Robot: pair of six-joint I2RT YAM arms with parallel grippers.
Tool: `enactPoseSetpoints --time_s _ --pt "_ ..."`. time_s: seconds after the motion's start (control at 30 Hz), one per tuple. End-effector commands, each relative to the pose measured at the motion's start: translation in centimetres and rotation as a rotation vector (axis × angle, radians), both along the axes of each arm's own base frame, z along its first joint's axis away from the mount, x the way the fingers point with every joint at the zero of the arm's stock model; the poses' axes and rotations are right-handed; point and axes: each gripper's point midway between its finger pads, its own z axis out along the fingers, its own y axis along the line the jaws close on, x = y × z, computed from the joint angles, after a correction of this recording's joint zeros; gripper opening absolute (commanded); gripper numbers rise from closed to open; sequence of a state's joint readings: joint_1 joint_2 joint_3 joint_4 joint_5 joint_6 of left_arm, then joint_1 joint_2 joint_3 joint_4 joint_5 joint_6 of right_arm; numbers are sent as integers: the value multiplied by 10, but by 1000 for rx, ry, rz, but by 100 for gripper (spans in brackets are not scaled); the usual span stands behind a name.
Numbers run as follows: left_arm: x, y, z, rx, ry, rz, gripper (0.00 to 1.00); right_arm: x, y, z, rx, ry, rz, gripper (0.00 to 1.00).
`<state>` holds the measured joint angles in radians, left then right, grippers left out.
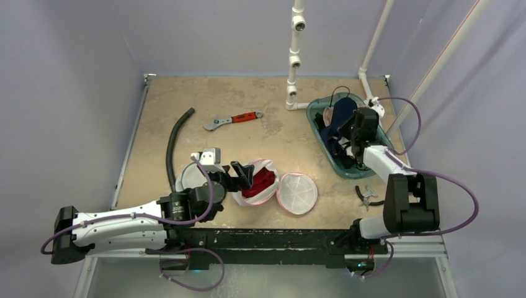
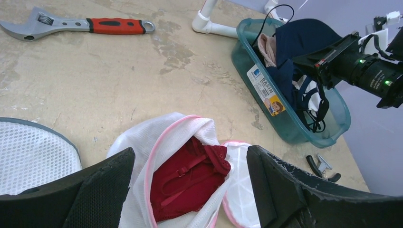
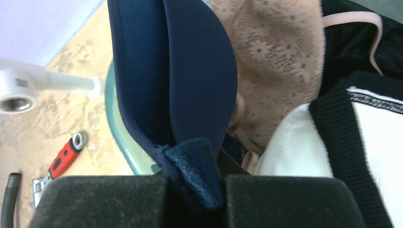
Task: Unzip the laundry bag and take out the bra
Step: Place the bra in the bin.
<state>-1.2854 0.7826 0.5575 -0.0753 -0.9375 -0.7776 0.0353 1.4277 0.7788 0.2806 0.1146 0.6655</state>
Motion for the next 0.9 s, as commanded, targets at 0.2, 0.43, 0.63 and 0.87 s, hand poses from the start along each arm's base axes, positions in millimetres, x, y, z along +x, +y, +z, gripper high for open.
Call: enactPoseSetpoints --time_s 0.2,0.43,0.63,0.87 --pt "-2 -10 -11 -36 31 -10 86 -20 -6 -3 34 64 -3 36" --pt "-1 -17 -10 -38 33 -19 86 -29 -17 42 -4 -6 -52 69" --pt "0 -17 -8 -22 37 -11 86 -50 -26 74 -24 -14 -102 81" --pt "1 -16 -5 -12 34 -3 86 -62 1 156 -13 -244 24 78"
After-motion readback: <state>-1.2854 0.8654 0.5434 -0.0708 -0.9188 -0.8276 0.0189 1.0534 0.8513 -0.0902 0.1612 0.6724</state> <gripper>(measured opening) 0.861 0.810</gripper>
